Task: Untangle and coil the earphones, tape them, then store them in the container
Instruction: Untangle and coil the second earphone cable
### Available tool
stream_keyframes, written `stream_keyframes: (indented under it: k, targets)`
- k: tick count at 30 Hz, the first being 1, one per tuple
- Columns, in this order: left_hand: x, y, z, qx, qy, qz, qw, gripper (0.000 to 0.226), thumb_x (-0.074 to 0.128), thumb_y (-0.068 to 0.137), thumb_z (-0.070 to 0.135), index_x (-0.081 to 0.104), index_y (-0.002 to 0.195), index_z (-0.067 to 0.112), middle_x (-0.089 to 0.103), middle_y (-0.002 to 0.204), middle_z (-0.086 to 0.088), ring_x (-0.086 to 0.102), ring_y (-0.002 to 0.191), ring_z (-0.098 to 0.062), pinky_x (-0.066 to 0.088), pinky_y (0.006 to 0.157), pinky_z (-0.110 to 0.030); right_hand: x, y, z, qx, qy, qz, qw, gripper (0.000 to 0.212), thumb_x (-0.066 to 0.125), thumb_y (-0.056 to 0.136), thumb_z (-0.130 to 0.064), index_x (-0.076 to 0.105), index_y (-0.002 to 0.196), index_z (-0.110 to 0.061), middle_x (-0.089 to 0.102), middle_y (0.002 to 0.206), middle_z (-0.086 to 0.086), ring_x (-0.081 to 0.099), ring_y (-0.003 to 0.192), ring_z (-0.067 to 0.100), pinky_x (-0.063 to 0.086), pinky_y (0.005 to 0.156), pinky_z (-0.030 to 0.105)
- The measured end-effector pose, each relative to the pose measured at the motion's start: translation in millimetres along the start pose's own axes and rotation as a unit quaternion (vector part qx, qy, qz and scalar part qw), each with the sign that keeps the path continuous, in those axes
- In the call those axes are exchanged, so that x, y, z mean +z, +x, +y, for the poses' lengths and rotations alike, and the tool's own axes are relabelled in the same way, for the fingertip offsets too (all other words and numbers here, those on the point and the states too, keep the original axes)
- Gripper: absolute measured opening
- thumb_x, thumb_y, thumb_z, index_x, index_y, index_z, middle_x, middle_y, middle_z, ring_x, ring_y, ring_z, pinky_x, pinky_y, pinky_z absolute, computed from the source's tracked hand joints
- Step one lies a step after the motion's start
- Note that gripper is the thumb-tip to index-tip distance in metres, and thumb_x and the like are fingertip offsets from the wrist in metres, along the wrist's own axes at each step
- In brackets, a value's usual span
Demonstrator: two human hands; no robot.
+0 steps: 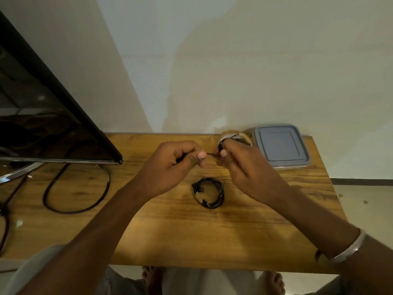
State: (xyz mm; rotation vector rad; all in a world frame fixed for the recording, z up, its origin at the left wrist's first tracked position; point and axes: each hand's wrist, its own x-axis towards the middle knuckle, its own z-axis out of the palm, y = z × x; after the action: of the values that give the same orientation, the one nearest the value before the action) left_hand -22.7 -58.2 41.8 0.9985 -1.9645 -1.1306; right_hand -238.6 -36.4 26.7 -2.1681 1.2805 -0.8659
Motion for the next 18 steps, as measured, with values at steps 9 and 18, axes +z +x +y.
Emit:
stream_keyframes:
  k: [9, 18]
  targets:
    - [-5.7, 2.6, -11.9, -0.003, 0.013, 0.046, 0.999, 0.013, 0.06, 0.096, 0.026, 0.066, 0.085, 0.026, 0.063, 0.08, 0.016, 0.059, 0.074, -0.004, 0.043, 0.067, -0.018, -3.6, 0.8, -20.0, 0.179, 0.438, -0.203, 0.857, 0.025, 0.044, 0.094, -0.018, 0.057, 0.074, -0.01, 0.043, 0.063, 0.003, 0.048, 0.064, 0.025, 0.05, 0.076, 0.025]
    - [23.8, 6.9, -8.7, -0.014, -0.114, 0.053, 0.992, 0.019, 0.054, 0.092, 0.033, 0.068, 0.091, 0.021, 0.056, 0.101, 0.0, 0.057, 0.101, -0.011, 0.046, 0.087, -0.029, -6.3, 2.4, -23.4, 0.175, 0.742, -0.202, 0.615, 0.027, 0.032, 0.092, -0.012, 0.046, 0.069, -0.014, 0.024, 0.059, 0.001, 0.039, 0.055, 0.017, 0.032, 0.109, 0.07]
